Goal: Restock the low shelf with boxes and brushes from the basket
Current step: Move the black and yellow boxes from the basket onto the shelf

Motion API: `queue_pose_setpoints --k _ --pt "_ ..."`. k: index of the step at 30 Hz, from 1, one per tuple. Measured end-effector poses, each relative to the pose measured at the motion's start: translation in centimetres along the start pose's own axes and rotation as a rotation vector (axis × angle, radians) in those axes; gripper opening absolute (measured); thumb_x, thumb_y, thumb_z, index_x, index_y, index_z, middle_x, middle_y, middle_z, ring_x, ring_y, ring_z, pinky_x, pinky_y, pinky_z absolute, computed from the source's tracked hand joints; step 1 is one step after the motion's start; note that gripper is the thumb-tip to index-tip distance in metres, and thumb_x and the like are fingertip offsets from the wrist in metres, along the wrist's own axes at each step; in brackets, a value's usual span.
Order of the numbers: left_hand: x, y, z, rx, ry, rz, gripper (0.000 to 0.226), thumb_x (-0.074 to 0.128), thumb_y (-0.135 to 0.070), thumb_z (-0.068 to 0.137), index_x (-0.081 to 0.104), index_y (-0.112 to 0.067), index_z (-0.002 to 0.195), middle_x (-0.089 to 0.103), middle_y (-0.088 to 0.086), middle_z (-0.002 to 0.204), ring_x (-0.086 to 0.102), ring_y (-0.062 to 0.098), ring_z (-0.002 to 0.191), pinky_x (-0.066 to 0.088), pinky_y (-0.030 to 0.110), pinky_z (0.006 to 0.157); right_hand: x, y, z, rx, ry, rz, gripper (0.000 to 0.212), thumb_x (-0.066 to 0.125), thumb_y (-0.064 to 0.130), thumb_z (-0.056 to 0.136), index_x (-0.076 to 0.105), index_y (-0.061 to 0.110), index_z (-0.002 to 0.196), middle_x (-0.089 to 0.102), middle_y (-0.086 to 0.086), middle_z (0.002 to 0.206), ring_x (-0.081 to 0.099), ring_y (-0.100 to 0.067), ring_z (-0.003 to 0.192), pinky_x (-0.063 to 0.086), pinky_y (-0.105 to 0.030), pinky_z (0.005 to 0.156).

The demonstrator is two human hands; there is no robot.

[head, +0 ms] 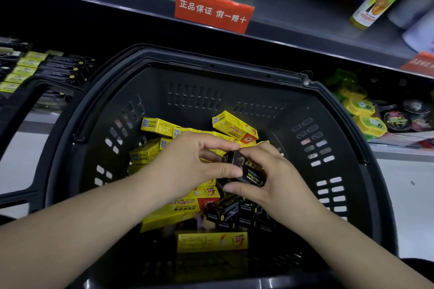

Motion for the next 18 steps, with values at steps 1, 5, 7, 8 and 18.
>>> queue_pose_setpoints --k 1,5,7,8,18 --pt "0.0 0.1 0.0 0.002 -0.009 0.022 0.043 0.072 -0.046 0.049 0.068 -0.044 0.091 0.067 -0.028 0.095 0.065 -0.005 0.085 0.051 0.012 0.076 0.2 0.0 0.0 0.002 0.008 0.008 0.064 0.058 0.068 0.06 0.061 0.029 0.111 0.048 0.02 0.098 0.051 0.003 0.093 0.043 -0.015 0.078" --pt "0.2 -0.2 -0.1 0.028 -0.03 0.073 0.042 0.066 -0.048 0.055 0.065 -0.045 0.097 0.061 -0.019 0.1 0.062 -0.005 0.084 0.05 0.013 0.08 0.6 -0.1 0.1 0.025 0.031 0.079 0.037 0.068 0.061 0.063 0.056 0.048 0.095 0.051 0.016 0.096 0.053 0.001 0.092 0.043 -0.015 0.078" --pt "0.7 -0.3 0.0 0.036 0.004 0.13 0.047 0.062 -0.051 0.059 0.059 -0.046 0.106 0.056 -0.02 0.105 0.059 -0.007 0.09 0.047 0.012 0.084 0.5 -0.3 0.4 0.061 0.018 0.131 0.031 0.069 0.059 0.062 0.056 0.05 0.088 0.054 0.015 0.095 0.054 0.002 0.09 0.044 -0.015 0.077" --pt "0.9 -0.2 0.1 0.038 0.008 0.148 0.048 0.062 -0.05 0.063 0.056 -0.046 0.111 0.055 -0.02 0.108 0.057 -0.007 0.094 0.046 0.013 0.088 0.5 -0.4 0.5 0.081 0.017 0.156 0.034 0.07 0.057 0.062 0.058 0.046 0.092 0.056 0.015 0.098 0.054 0.002 0.091 0.045 -0.016 0.079" --pt "-3.4 5.2 0.5 -0.331 -0.358 -0.433 0.02 0.053 -0.022 0.093 0.069 -0.016 0.102 0.068 0.01 0.105 0.063 0.024 0.101 0.055 0.028 0.082 3.5 -1.1 -0.6 0.292 0.496 0.736 0.052 0.061 0.01 0.087 0.044 0.037 0.127 0.061 -0.002 0.119 0.067 -0.016 0.098 0.054 -0.025 0.079"
Point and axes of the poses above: each hand's wrist, its own z-axis towards the middle knuckle, its own x-axis out of the palm, y = z × x, the point moved 10 cm from there along z, towards the middle knuckle
